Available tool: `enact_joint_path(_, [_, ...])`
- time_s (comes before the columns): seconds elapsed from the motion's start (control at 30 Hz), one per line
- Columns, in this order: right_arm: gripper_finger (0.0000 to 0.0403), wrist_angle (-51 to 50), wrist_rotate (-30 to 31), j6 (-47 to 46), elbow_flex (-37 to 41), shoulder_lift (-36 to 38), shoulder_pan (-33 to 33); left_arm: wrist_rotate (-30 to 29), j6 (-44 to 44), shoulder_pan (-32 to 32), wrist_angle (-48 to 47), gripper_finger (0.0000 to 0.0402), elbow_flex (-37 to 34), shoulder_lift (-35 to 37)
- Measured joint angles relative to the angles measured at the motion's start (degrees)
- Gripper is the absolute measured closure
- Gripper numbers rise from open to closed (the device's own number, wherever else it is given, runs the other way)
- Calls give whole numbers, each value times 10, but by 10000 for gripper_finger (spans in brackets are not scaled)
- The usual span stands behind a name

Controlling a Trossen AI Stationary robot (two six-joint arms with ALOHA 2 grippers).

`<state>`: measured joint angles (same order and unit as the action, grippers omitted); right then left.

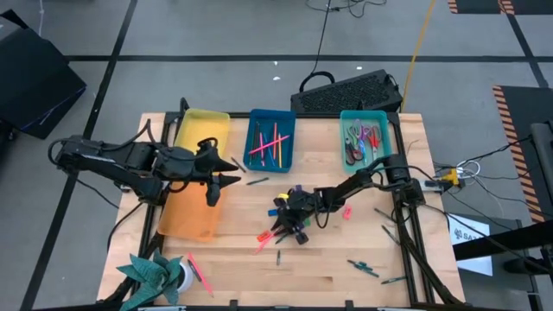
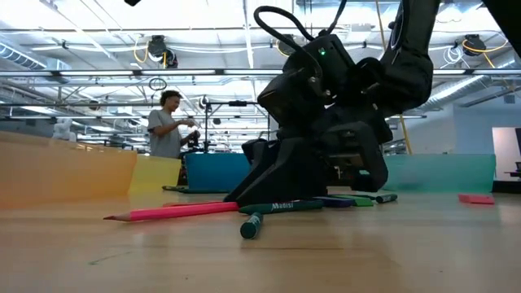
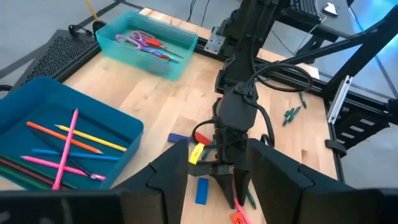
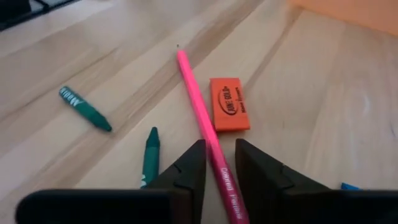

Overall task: Sort crayons/erasers/pens/pencils in bins
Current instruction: Put the right pink pencil into the blue bin

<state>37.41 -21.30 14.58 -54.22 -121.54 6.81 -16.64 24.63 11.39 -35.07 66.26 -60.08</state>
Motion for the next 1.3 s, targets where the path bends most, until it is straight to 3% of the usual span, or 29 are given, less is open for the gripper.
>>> enact_joint_path(0.33, [389, -29, -1, 61, 0, 0, 1, -33, 6, 38, 1, 236, 0, 3])
enact_joint_path(0.53, [385, -45, 16, 74, 1, 24, 15, -60, 6, 50, 0, 236, 0, 2])
enact_joint_path(0.7, [385, -70, 30, 46, 5, 103, 30, -69, 12, 50, -17, 236, 0, 2])
enact_joint_path(0.77, [386, -79, 72, 28, 3, 155, 36, -74, 21, 50, -34, 236, 0, 2])
enact_joint_path(0.87, [386, -141, 200, -48, -25, 225, 39, -70, 37, 52, -42, 236, 0, 2])
enact_joint_path(1.07, [387, -445, 439, -212, -185, 285, -14, -59, 23, 84, 0, 236, 0, 17])
enact_joint_path(1.17, [387, -610, 480, -313, -269, 261, -59, -59, 3, 107, 38, 236, 0, 44])
enact_joint_path(1.3, [387, -684, 499, -403, -340, 205, -124, -59, -17, 137, 66, 236, 0, 83])
